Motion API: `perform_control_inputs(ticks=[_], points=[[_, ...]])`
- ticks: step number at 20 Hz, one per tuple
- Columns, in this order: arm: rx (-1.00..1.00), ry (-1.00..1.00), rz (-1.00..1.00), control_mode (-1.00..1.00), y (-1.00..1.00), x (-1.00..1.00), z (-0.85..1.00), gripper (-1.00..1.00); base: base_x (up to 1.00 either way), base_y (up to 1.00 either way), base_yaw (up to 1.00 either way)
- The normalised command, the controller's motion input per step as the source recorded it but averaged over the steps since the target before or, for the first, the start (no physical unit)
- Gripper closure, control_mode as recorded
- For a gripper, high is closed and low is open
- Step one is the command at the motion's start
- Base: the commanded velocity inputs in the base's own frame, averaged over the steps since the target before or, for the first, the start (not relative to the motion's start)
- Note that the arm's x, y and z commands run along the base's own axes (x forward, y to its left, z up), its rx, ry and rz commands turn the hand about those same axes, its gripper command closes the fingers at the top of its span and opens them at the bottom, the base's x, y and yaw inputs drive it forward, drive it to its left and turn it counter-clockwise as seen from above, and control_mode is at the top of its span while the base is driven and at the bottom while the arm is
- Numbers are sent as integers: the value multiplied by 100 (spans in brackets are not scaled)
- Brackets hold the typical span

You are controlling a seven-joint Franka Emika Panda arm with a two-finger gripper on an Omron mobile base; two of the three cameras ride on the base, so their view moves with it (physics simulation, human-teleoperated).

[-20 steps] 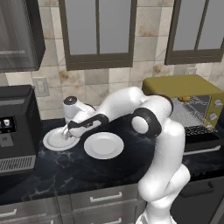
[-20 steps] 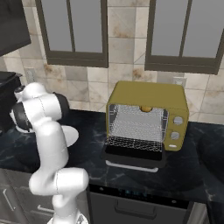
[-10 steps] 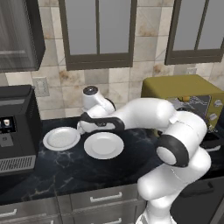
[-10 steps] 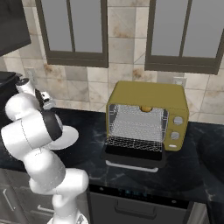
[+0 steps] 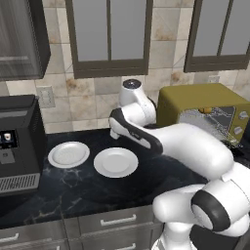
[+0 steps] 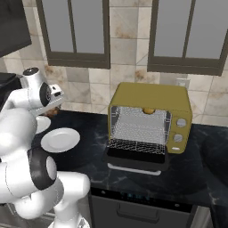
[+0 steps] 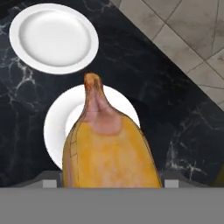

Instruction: Open the toaster oven door. Place the bread on the top rack in the toaster oven and place the chicken drumstick on the bottom rack.

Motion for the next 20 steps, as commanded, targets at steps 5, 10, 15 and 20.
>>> perform_control_inputs(ticks=[5,10,15,20], points=[[0,0,-1,-100,-100,-83,23,100,0,0,0],[0,0,0,-100,-100,-67,1,100,0,0,0],[0,3,-2,-100,-100,-20,0,100,0,0,0],[0,3,-1,-100,-100,0,0,100,0,0,0]])
